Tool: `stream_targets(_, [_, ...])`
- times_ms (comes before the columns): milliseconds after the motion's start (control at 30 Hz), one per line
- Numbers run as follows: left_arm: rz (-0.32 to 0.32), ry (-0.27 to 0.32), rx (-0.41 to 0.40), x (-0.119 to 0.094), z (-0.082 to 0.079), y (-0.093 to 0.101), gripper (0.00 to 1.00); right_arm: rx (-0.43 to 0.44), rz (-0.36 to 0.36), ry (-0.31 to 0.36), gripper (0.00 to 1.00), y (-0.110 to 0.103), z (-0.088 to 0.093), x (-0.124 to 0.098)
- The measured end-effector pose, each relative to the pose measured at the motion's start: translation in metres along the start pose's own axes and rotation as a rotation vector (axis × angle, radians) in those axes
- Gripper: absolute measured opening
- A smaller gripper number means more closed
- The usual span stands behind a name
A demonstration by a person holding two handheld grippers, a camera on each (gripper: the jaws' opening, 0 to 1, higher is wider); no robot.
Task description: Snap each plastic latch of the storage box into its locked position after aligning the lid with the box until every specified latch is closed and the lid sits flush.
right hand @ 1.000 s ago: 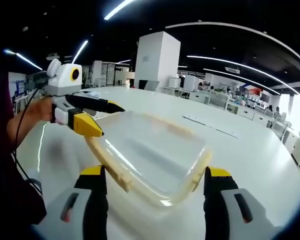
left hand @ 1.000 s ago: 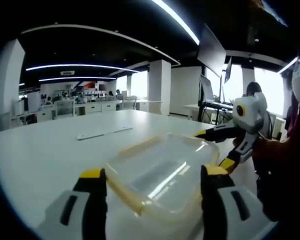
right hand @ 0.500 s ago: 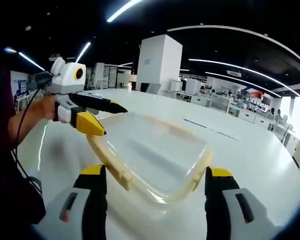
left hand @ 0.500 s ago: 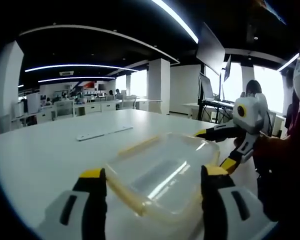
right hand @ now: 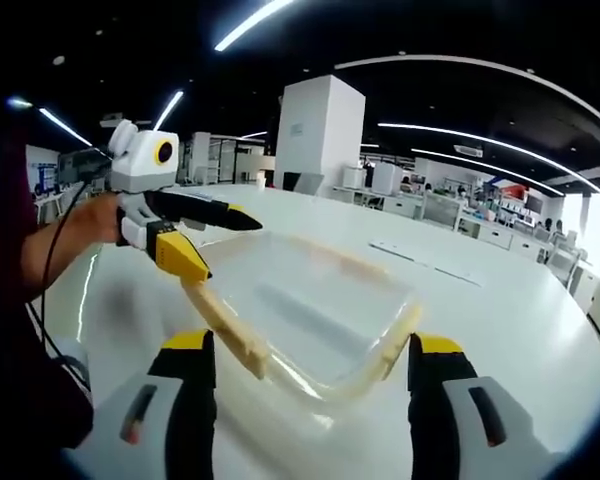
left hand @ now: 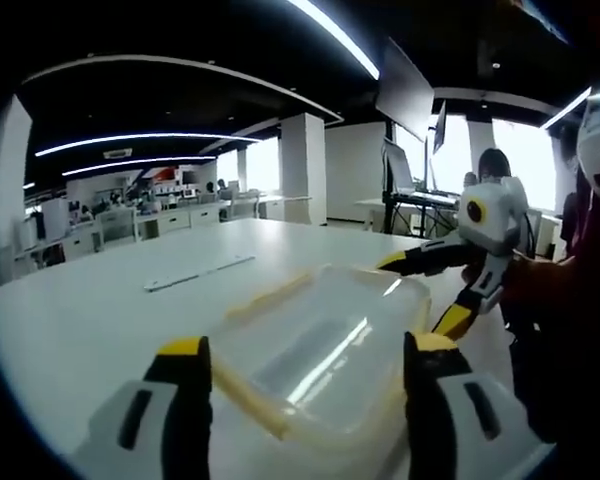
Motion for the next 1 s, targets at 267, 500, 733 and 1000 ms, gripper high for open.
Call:
stream_targets(267, [0.026,0.014,0.034,0.005,-0.015,-0.012,0.88,-0.010,0.001,0.007,0.76,0.000,0.001,-0.001])
stream_targets(500, [0.067,-0.041,0.097,0.018,-0.023,-0.018,0.91,-0.013,0.000,0.010,0.76,0.000,0.002,-0.002])
stream_targets(733, [0.119,-0.108,0.150,0.032,-0.029,-0.022,0.89,-0.009,-0.003,0.015,0.76,0.000,0.002,-0.003])
stream_targets(1000, [0.170,-0.149,0.181,0.047,-0.035,-0.021,0.88,-0.004,-0.044,0.011,0.84,0.000,0.004,-0.003])
Point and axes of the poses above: the point that each gripper's makers call its tool centre point, and the gripper's own axes: x roughly forward along the fingers, y roughly to its right, z roughly out of its underside, the point moved 9 cm from there along -x, roughly backward along the fingers, and after that the axes turned 2 degrees about z, right-handed, at the moved point
